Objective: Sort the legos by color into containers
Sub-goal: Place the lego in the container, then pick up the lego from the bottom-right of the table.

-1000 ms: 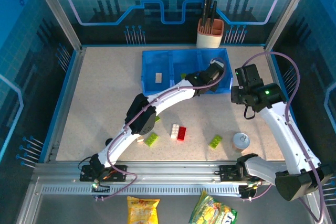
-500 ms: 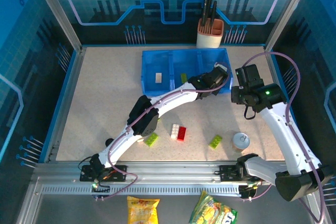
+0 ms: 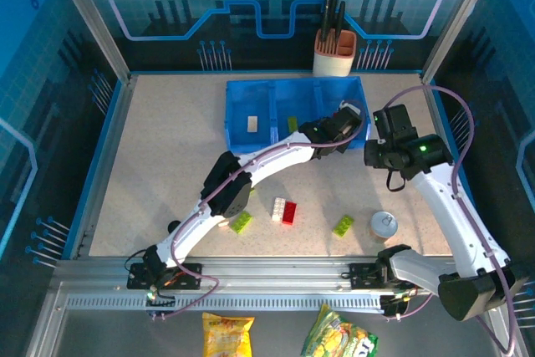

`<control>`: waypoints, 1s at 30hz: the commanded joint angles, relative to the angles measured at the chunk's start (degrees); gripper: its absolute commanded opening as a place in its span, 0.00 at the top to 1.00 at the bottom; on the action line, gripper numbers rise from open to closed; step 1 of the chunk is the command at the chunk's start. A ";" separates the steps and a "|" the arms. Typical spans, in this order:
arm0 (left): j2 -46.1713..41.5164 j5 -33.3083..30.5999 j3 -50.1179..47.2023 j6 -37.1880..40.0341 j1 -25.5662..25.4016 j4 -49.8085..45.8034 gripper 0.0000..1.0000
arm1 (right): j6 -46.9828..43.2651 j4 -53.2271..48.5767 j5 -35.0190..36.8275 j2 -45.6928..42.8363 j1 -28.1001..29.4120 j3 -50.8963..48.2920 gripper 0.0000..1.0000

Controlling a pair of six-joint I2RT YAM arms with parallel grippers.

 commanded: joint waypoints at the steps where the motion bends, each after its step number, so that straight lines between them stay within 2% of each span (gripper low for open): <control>1: -7.04 1.33 -3.49 -1.92 -0.24 -0.78 0.52 | 1.37 1.06 -2.60 -0.16 -0.96 -1.65 0.57; 10: -18.57 5.37 -18.13 -7.25 2.33 0.84 0.52 | 6.27 1.53 -7.03 0.26 0.32 -6.17 0.57; 16: -26.49 8.32 -28.41 -10.22 5.11 2.36 0.51 | 13.01 1.18 -7.01 0.45 4.69 -10.20 0.57; 25: -36.63 11.26 -42.39 -13.74 9.10 5.51 0.51 | 29.99 -0.23 -4.29 1.22 13.30 -15.41 0.53; 30: -41.47 12.18 -48.70 -15.16 11.78 7.13 0.51 | 39.56 -3.09 -4.60 3.73 15.98 -16.93 0.53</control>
